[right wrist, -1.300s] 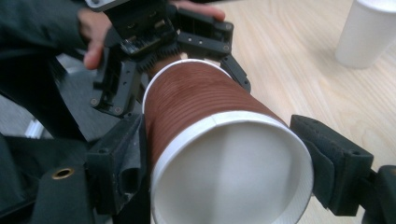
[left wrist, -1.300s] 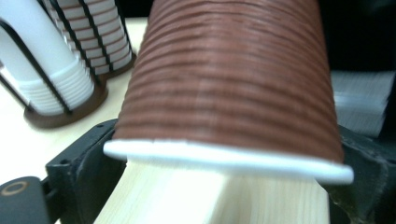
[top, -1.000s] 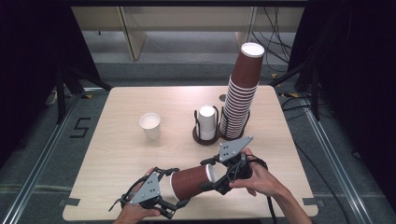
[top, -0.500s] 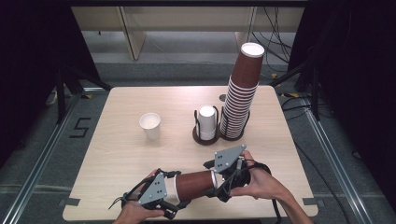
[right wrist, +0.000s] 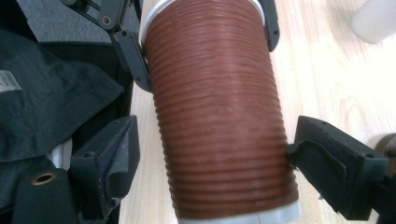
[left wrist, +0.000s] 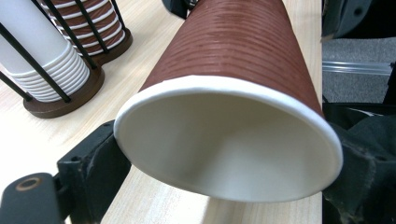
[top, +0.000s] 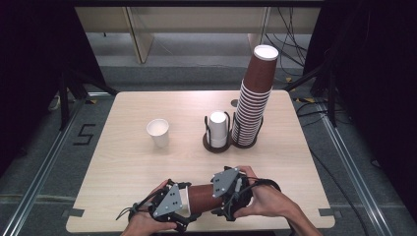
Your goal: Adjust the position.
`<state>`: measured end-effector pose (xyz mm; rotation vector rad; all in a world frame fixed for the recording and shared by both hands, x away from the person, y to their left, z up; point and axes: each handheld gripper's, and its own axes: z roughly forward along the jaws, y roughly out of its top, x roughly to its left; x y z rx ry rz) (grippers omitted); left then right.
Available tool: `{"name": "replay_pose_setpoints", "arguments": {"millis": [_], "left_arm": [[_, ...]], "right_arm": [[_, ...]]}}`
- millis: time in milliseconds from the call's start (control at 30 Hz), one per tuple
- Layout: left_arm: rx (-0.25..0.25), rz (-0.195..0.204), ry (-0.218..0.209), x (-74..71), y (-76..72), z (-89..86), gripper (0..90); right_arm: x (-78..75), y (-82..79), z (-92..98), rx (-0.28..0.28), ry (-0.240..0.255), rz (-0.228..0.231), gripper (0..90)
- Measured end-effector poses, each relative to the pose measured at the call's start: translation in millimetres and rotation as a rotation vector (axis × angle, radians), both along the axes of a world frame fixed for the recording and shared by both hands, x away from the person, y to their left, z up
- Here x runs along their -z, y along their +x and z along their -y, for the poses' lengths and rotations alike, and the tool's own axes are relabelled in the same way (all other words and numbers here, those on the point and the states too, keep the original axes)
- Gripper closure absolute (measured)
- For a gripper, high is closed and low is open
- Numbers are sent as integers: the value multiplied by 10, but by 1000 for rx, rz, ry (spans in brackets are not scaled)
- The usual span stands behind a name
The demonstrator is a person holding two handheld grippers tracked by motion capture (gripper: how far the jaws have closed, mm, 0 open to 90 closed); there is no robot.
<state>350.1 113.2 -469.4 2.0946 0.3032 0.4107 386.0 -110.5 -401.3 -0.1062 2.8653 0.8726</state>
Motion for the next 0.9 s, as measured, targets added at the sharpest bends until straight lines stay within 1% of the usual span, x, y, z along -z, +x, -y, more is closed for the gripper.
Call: {"name": "replay_pose_setpoints", "arguments": {"millis": [67, 100, 133, 167, 200, 233, 267, 300, 333, 367, 400, 433, 467, 533, 567, 600, 633, 667, 700, 733, 767, 800, 833, 867, 900], "left_arm": [[7, -3, 6, -5, -7, 7, 104], [9, -5, 7, -8, -12, 12, 104], [10, -7, 6, -5, -14, 18, 104], [15, -5, 4, 0, -15, 28, 104], [12, -1, 9, -4, -20, 28, 104], [15, -2, 8, -4, -21, 29, 104], [19, -2, 9, -4, -23, 29, 104], [21, -3, 13, -6, -23, 28, 104], [21, -5, 17, -10, -25, 26, 104], [27, -4, 22, -14, -22, 21, 105], [29, -4, 20, -12, -24, 24, 105], [26, 2, 12, -4, -29, 29, 105], [39, -6, -5, 0, -28, 35, 105], [37, 3, 1, -7, -33, 32, 107], [35, 7, 0, -5, -34, 31, 107], [40, 5, -1, -2, -35, 28, 108], [43, 6, -5, 1, -37, 25, 108], [42, 9, -14, 2, -39, 23, 109], [52, 9, -21, -4, -34, 20, 111], [57, 18, -11, -14, -30, 13, 113], [55, 18, -21, -19, -43, 17, 116], [53, 21, -16, -28, -48, 13, 118], [60, 23, -15, -33, -46, 7, 118], [58, 33, -26, -29, -46, 6, 119], [60, 30, -40, -27, -44, 6, 120]], "right_arm": [[20, -21, -31, 2, -23, 8, 169], [36, -27, -44, 1, -29, 3, 164], [56, -37, -57, 8, -49, 7, 160], [68, -44, -62, 19, -59, 10, 166], [89, -37, -72, 25, -77, 27, 168], [102, -29, -78, 17, -82, 30, 169], [114, -43, -78, 34, -96, 15, 175], [130, -25, -87, 17, -94, 32, 177], [143, -20, -93, 7, -96, 32, 173], [156, -42, -91, 34, -114, 14, 171], [169, -6, -108, -18, -103, 51, 179], [182, -49, -100, 37, -120, 16, 187], [184, -14, -111, -12, -115, 42, 193], [202, 7, -116, -37, -113, 53, 203], [211, -28, -107, 4, -124, 32, 210], [223, -20, -113, -16, -120, 46, 213], [224, -43, -108, -1, -132, 33, 214], [225, -40, -104, -7, -131, 33, 216], [223, -35, -97, -10, -127, 32, 219], [220, -32, -86, -13, -121, 26, 220], [220, -17, -85, -28, -115, 31, 221], [220, 5, -84, -50, -101, 42, 222], [215, -24, -70, -15, -109, 21, 221], [213, -20, -69, -21, -105, 26, 220], [211, -37, -64, -6, -102, 22, 218]]}}
